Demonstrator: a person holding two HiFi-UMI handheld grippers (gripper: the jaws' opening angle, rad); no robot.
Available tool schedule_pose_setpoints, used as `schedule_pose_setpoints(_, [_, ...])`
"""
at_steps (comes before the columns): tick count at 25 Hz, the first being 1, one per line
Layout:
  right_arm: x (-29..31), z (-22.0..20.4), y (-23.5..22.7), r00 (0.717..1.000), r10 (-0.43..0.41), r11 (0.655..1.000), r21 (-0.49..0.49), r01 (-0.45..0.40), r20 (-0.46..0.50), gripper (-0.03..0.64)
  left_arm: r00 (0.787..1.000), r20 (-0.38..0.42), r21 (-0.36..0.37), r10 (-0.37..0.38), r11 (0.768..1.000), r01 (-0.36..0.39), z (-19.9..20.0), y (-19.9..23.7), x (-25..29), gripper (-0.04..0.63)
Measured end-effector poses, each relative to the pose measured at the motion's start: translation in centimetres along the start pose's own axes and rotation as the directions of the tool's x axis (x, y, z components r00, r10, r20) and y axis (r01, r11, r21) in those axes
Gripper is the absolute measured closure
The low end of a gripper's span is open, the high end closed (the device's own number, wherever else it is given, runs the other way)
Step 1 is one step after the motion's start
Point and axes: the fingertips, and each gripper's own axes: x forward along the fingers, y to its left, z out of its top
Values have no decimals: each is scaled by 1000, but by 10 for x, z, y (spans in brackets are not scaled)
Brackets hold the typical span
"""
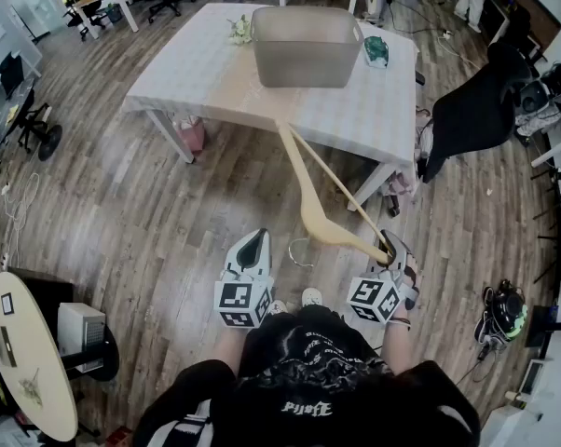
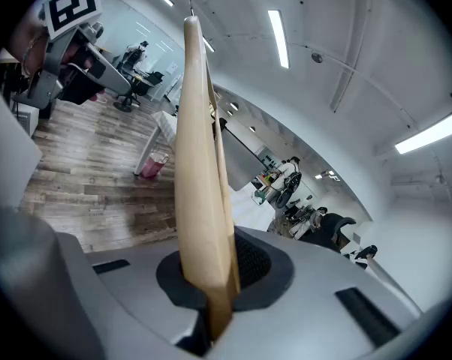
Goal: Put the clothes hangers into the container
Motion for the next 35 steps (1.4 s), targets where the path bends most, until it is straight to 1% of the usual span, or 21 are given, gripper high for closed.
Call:
schedule_pose_setpoints(4, [-22,-2,9,1000,7,1000,4,-7,-2,607,1000,14,11,-13,1000,13,3,-7,-16,575])
schedule_pose_setpoints(7, [-32,-4,10,1000,10,1000,0,-10,1,607,1000,27,10,-6,1000,6,6,-10,-24,575])
schedule_pose_setpoints(13, [-43,-5,8,1000,-11,1000,0,11,1,606,999,30,12,-25,1000,25,7,-15,-32,575])
schedule_pose_setpoints(19, [-54,-8,23,999,-36,999,21,36,5,606,999,27,15,-41,999,40,-9,-8,-44,575])
schedule_pose_setpoints(23, [-46,-6,35,1000,-22,1000,18,22,0,606,999,11,24,-41,999,41,-14,0,-41,575])
schedule_pose_setpoints(26, [-28,-3,37,1000,-7,1000,-3,7,1,606,999,10,24,-38,999,37,-12,6,-26,575])
schedule_pose_setpoints(29, [6,3,28,1000,6,1000,-15,-6,18,606,1000,10,22,-22,1000,22,-8,11,2,575])
schedule_pose_setpoints(32, [46,7,11,999,24,999,-29,-23,39,606,1000,6,14,0,1000,0,-2,13,40,575])
schedule_pose_setpoints(35, [94,13,-17,998,24,999,-35,-22,52,606,1000,3,29,1,1000,-1,12,10,86,575])
